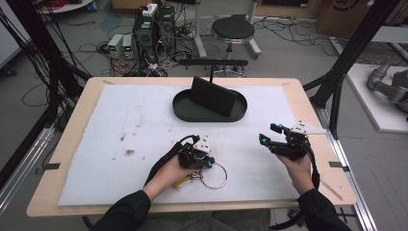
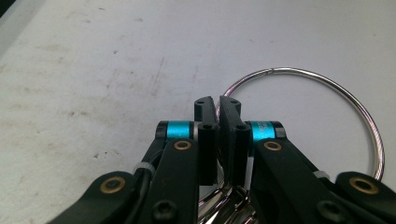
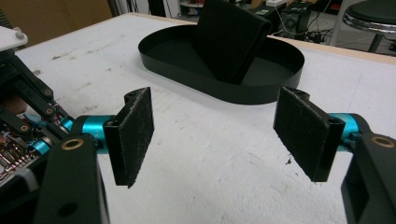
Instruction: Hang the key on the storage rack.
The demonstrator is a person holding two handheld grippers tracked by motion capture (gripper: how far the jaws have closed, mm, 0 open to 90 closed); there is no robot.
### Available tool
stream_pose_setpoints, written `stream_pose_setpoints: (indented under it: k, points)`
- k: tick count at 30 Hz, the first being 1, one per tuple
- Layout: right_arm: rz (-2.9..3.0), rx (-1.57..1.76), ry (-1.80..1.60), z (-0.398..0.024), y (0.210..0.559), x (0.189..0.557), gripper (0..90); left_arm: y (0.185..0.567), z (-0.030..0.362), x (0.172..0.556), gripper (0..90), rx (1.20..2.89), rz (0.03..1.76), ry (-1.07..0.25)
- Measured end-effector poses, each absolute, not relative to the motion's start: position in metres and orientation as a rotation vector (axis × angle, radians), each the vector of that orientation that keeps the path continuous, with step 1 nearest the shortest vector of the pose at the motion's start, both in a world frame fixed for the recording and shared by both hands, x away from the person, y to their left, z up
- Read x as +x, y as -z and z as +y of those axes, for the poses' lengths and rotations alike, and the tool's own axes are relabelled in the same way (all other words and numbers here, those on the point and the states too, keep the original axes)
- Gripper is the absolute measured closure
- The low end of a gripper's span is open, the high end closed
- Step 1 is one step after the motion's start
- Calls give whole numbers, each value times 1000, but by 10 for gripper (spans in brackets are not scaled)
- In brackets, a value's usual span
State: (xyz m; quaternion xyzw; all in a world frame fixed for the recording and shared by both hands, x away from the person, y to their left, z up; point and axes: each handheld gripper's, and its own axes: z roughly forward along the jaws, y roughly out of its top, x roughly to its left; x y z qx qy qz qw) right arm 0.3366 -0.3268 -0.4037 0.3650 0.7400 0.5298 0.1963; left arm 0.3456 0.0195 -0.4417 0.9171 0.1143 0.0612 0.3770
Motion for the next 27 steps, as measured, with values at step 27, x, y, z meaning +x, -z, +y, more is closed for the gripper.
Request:
stream_pose_setpoints:
  k: [27]
  points:
    - [2052, 1022, -1497, -329, 402, 336, 292, 408, 59, 334, 863, 1997, 289, -305]
